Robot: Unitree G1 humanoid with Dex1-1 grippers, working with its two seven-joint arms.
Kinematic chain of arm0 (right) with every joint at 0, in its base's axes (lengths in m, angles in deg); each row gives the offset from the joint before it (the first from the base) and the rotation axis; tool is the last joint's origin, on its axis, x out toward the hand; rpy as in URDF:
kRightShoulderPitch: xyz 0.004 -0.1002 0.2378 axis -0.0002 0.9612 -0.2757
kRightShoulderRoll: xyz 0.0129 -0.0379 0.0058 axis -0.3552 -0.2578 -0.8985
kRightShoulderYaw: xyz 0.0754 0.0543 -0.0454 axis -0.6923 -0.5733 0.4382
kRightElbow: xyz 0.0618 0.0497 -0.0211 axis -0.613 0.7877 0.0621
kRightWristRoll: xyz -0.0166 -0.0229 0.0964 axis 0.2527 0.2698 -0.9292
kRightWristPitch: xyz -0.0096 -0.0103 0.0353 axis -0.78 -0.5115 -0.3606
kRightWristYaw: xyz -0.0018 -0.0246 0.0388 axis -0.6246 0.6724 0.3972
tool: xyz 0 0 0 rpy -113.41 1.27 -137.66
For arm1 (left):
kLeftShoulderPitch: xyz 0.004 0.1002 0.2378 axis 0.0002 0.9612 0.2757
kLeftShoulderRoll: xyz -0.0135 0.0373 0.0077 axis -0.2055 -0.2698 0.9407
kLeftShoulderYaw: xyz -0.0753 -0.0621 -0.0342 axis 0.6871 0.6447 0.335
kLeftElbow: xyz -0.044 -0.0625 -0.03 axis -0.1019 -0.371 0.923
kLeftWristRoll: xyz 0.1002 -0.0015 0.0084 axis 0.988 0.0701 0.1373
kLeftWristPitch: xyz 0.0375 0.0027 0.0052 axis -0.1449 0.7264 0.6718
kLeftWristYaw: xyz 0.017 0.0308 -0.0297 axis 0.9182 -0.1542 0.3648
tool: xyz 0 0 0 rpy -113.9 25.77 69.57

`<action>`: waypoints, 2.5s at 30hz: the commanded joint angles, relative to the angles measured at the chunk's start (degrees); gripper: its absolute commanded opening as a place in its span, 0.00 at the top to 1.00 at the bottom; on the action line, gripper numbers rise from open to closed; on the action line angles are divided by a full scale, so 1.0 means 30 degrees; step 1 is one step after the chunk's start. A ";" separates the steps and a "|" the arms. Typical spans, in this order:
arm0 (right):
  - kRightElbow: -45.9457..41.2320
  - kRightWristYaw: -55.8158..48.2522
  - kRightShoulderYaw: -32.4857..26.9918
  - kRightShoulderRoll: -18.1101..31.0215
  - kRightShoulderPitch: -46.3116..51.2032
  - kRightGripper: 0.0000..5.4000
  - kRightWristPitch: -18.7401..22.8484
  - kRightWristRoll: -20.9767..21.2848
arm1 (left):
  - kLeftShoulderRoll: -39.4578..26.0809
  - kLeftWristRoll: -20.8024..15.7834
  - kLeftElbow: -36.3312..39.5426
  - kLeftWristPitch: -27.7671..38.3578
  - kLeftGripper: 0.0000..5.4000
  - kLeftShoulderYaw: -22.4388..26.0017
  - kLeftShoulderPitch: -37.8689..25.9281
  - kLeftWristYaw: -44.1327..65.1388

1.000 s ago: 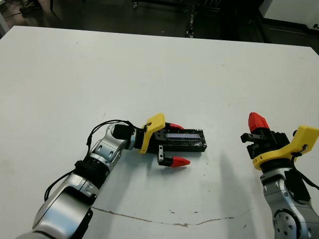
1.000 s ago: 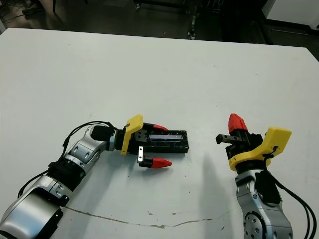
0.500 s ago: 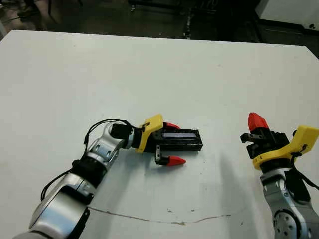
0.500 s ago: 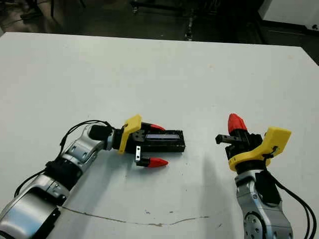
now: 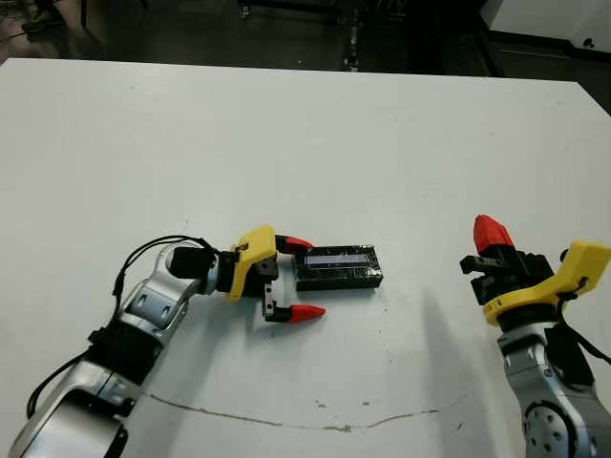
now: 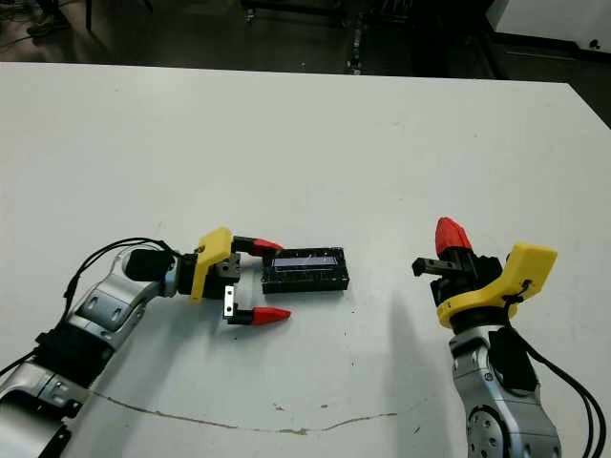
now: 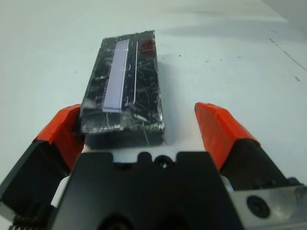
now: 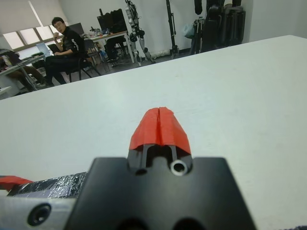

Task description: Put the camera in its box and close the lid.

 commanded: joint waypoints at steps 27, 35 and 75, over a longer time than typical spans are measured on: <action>-0.0096 0.0173 -0.0004 0.0230 -0.0031 1.00 0.0328 -0.0056 | -0.1028 -0.2942 0.9496 -0.5764 0.08 0.7075 0.2092 -0.9459; -0.0037 0.0140 -0.0001 0.0256 0.0027 1.00 0.0275 -0.0004 | 0.1704 -0.5223 1.1426 -0.7451 0.31 0.5315 0.1883 -1.0625; 0.0072 0.0082 0.0136 0.0205 0.0103 1.00 0.0255 0.0014 | 0.5019 -0.0833 0.3305 -0.8389 1.00 -0.1855 0.2793 -1.3051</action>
